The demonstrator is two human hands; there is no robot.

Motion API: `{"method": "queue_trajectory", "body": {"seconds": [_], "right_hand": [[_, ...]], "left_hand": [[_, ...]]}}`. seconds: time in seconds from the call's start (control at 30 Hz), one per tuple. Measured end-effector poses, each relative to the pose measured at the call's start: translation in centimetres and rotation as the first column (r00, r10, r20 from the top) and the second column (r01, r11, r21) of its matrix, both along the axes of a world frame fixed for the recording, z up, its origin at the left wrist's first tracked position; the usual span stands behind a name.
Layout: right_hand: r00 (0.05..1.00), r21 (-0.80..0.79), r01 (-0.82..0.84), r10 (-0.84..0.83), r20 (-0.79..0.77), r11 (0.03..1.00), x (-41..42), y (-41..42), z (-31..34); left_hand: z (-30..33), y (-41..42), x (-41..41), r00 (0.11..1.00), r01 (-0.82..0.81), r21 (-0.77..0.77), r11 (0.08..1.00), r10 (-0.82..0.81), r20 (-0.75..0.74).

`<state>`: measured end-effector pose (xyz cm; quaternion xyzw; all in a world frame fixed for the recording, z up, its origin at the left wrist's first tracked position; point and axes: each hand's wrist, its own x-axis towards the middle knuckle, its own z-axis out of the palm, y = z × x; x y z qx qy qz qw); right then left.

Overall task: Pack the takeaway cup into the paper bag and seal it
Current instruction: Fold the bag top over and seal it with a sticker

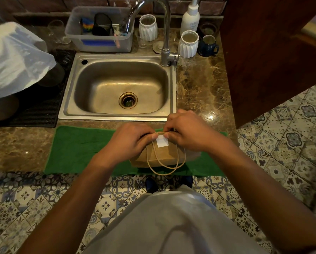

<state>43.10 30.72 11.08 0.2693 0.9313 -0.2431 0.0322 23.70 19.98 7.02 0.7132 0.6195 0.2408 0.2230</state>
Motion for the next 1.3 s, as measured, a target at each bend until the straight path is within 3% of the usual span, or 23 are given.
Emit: {"method": "queue_trajectory", "body": {"seconds": [0.57, 0.8, 0.97, 1.1, 1.2, 1.3], "right_hand": [[0.997, 0.060, -0.011, 0.006, 0.074, 0.998, 0.2, -0.8, 0.4], [1.000, 0.063, 0.007, -0.008, 0.019, 0.998, 0.3, -1.0, -0.1], [0.997, -0.044, 0.069, -0.070, -0.021, 0.997, 1.4, -0.5, -0.8], [0.978, -0.154, 0.158, -0.176, -0.109, 0.975, 2.4, -0.5, -1.3], [0.969, -0.177, 0.204, -0.224, -0.103, 0.963, 3.2, -0.5, -1.6], [0.983, -0.063, 0.182, -0.184, -0.021, 0.981, 2.8, -0.5, -1.4]], "left_hand": [[0.2, 0.0, 0.5, 0.999, 0.032, -0.006, 0.999, -0.032, -0.032], [0.2, -0.2, 0.4, 1.000, 0.019, -0.031, 0.999, -0.019, -0.013], [-0.5, -1.6, -1.3, 0.964, -0.150, -0.179, 0.972, 0.184, 0.193], [-1.5, -2.9, -2.3, 0.843, -0.218, -0.323, 0.921, 0.345, 0.412], [-1.8, -3.4, -2.3, 0.813, -0.225, -0.327, 0.918, 0.362, 0.455], [-1.8, -3.2, -1.8, 0.825, -0.228, -0.291, 0.929, 0.343, 0.449]]}}
